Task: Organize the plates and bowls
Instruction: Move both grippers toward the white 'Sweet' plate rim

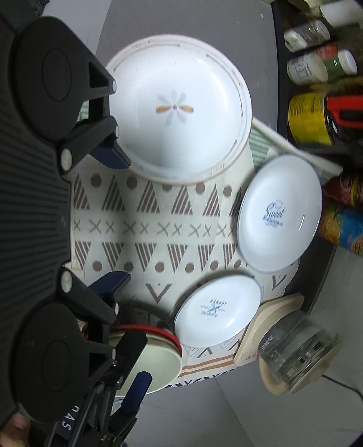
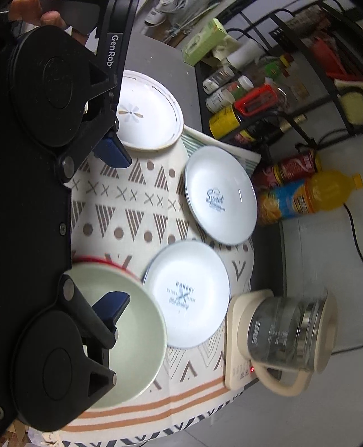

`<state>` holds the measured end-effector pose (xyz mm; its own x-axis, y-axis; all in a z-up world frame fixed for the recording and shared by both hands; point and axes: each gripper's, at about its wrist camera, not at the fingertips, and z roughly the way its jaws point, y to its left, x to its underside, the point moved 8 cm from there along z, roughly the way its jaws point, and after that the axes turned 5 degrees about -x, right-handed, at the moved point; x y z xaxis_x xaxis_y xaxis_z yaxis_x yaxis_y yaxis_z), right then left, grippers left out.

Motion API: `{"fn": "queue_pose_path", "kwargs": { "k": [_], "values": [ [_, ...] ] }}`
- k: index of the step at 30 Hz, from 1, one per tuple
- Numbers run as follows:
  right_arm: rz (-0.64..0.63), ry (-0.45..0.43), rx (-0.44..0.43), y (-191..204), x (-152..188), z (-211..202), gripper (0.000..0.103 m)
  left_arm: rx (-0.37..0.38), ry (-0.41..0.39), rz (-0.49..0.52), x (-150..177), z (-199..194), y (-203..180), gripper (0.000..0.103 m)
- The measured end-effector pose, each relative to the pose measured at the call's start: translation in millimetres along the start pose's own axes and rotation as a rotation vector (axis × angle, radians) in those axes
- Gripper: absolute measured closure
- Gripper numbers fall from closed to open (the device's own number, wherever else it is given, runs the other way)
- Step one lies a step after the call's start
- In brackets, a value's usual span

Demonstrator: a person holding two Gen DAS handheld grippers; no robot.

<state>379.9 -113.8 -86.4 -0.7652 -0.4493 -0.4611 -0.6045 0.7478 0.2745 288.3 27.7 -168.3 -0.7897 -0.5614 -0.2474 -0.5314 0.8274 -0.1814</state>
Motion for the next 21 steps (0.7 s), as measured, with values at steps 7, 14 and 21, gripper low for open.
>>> {"fn": "queue_pose_path", "kwargs": {
  "k": [7, 14, 21],
  "values": [
    [-0.052, 0.017, -0.004, 37, 1, 11, 0.006, -0.004, -0.018, -0.013, 2, -9, 32, 0.024],
    [-0.071, 0.037, 0.007, 63, 5, 23, 0.006, -0.006, -0.025, -0.034, 2, -12, 62, 0.024],
    [-0.09, 0.057, 0.011, 78, 6, 31, 0.005, -0.015, -0.032, -0.082, 1, -15, 87, 0.024]
  ]
}}
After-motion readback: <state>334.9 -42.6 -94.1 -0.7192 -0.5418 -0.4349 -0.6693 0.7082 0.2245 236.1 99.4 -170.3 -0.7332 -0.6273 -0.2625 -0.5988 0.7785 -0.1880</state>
